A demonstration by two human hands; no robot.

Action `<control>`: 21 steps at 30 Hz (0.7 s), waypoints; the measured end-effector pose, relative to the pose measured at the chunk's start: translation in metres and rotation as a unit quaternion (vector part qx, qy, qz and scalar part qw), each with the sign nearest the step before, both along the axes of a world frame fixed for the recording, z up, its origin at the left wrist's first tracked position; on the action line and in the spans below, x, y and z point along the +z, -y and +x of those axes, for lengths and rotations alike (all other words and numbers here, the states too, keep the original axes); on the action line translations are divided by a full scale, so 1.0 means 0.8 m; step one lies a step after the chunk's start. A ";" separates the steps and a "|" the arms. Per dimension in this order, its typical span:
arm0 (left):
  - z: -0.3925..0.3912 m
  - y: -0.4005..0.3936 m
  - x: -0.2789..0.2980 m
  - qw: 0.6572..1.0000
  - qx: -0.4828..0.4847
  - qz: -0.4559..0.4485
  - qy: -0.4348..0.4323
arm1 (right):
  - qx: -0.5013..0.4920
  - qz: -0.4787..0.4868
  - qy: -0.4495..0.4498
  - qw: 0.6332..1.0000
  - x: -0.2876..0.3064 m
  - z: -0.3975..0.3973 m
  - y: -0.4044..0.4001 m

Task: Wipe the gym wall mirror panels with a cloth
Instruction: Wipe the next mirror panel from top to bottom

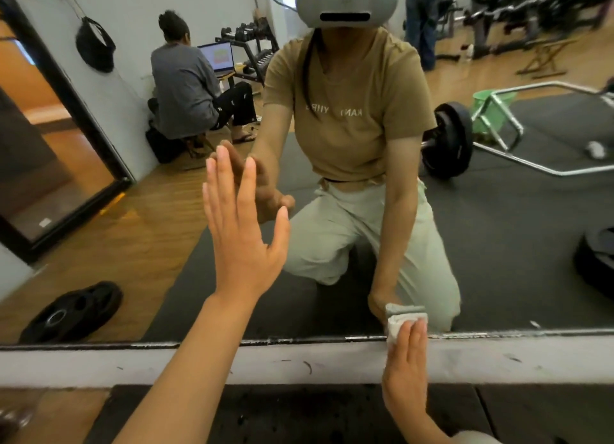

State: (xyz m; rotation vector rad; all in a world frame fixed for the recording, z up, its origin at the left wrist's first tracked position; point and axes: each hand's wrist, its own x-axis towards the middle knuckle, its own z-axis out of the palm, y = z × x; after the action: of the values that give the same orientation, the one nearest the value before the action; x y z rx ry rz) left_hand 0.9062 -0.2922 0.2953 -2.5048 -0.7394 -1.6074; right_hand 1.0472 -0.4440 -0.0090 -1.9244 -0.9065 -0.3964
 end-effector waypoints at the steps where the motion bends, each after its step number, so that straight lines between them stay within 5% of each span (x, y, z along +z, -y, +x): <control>1: -0.001 0.000 0.000 1.000 0.002 0.001 -0.005 | -0.006 0.007 -0.021 1.000 -0.005 -0.007 -0.001; 6: -0.003 0.002 0.002 1.000 0.007 -0.006 -0.018 | -0.013 0.133 -0.170 0.976 0.086 -0.011 -0.033; 9: -0.002 0.006 0.002 1.000 0.012 -0.010 -0.014 | -0.060 0.237 -0.074 0.967 0.182 0.031 -0.037; 13: 0.010 0.019 0.003 0.999 0.044 -0.021 0.016 | -0.120 0.294 -0.059 0.946 0.267 0.077 -0.026; 16: 0.026 0.030 0.006 0.996 0.064 -0.036 0.043 | -0.115 0.251 -0.048 0.960 0.216 0.077 -0.012; 21: 0.037 0.039 0.008 0.994 0.067 -0.057 0.062 | -0.073 0.140 -0.257 0.953 0.063 0.034 0.017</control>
State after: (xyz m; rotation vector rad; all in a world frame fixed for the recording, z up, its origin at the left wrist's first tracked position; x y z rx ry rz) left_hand 0.9355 -0.3232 0.3014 -2.3857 -1.0190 -1.7316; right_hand 1.0743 -0.4574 0.0411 -1.7133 -0.3468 -0.0864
